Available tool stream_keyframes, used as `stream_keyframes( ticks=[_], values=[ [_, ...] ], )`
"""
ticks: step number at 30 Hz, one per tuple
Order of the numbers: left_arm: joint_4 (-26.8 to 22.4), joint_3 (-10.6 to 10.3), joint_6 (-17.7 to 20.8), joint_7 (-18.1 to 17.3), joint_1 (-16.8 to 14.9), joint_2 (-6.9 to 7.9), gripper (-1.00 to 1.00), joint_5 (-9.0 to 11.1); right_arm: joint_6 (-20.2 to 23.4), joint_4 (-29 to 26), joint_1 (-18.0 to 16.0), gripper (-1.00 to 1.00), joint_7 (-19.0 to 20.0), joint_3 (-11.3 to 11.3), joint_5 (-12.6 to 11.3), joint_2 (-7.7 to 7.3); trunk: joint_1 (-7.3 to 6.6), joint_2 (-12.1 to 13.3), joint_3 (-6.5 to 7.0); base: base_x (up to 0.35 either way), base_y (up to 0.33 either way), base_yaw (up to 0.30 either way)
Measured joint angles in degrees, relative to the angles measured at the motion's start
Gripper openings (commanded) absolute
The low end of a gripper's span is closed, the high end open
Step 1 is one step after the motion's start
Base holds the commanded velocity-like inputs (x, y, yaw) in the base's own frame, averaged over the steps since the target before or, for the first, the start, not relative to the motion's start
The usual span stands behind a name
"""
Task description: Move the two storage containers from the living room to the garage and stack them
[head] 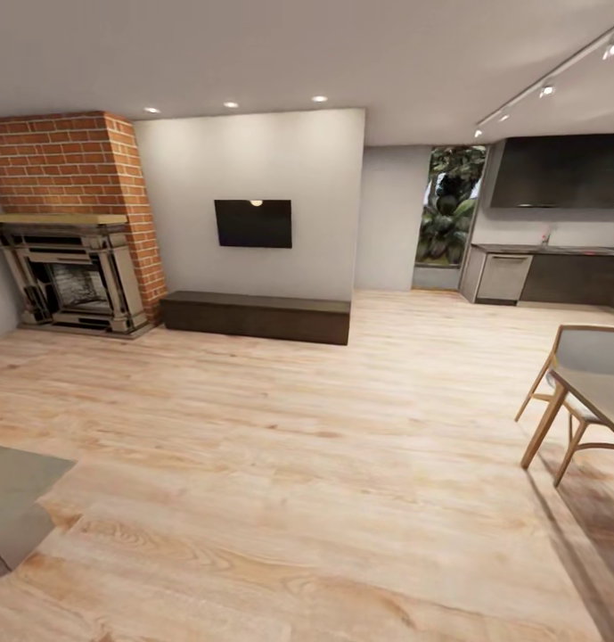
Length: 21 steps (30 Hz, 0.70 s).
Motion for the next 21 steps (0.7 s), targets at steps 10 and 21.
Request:
stream_keyframes(
  ticks=[10, 21],
  values=[
    [-0.04, 0.00, 0.00, -0.01, 0.00, 0.00, 1.00, 0.00, -0.04, 0.00, 0.00, 1.00, -0.01, 0.00, -0.01, -0.01, 0.00, 0.00, 0.00, 0.326, 0.000, 0.000],
    [-0.07, 0.00, 0.00, 0.06, 0.00, 0.00, 1.00, 0.01, 0.57, 0.00, 0.00, 1.00, -0.62, 0.08, 0.00, 0.17, 0.00, 0.00, 0.00, 0.326, 0.000, 0.000]
  ],
)
